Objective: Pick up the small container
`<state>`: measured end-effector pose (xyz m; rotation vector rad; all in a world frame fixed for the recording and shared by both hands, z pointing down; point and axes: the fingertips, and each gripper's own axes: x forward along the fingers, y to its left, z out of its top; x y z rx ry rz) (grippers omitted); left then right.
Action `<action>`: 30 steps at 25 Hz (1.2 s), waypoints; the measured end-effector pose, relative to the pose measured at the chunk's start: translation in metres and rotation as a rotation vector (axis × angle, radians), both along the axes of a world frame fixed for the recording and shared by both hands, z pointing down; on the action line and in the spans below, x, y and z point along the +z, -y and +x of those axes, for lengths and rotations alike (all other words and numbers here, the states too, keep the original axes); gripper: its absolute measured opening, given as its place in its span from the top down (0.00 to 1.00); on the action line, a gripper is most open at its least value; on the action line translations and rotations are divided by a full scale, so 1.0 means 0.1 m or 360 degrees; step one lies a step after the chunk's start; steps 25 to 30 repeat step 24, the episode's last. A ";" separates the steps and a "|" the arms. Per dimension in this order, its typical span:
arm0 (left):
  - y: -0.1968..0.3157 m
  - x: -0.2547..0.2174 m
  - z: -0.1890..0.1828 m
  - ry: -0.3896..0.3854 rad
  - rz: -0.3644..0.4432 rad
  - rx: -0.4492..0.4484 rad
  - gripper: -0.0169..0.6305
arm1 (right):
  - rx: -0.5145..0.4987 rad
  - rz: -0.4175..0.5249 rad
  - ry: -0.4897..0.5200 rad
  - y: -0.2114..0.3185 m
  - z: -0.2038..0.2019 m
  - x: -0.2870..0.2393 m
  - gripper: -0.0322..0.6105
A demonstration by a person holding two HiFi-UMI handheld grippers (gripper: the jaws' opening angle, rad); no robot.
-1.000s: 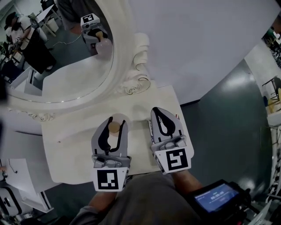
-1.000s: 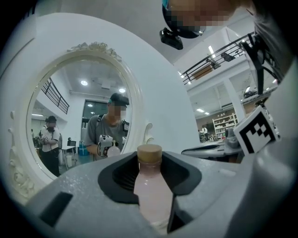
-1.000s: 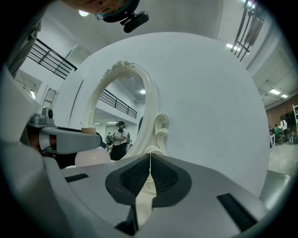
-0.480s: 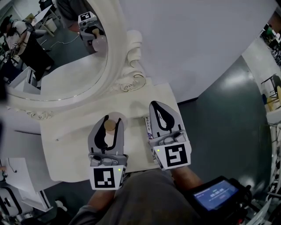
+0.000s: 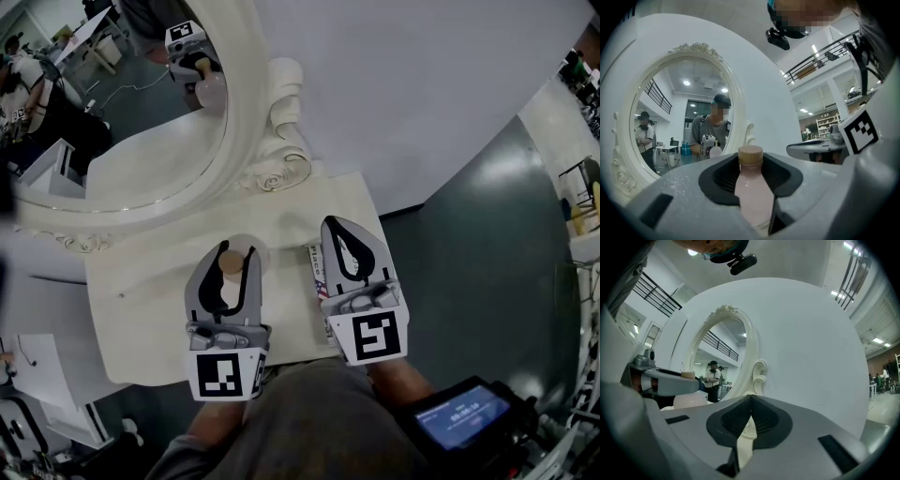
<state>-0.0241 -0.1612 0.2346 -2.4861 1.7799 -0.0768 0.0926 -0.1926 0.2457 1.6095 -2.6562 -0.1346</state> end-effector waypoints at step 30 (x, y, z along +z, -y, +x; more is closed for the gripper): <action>0.03 -0.09 0.02 -0.0034 0.0074 0.0028 0.75 | 0.0016 0.0000 0.0006 -0.02 -0.01 -0.02 0.93</action>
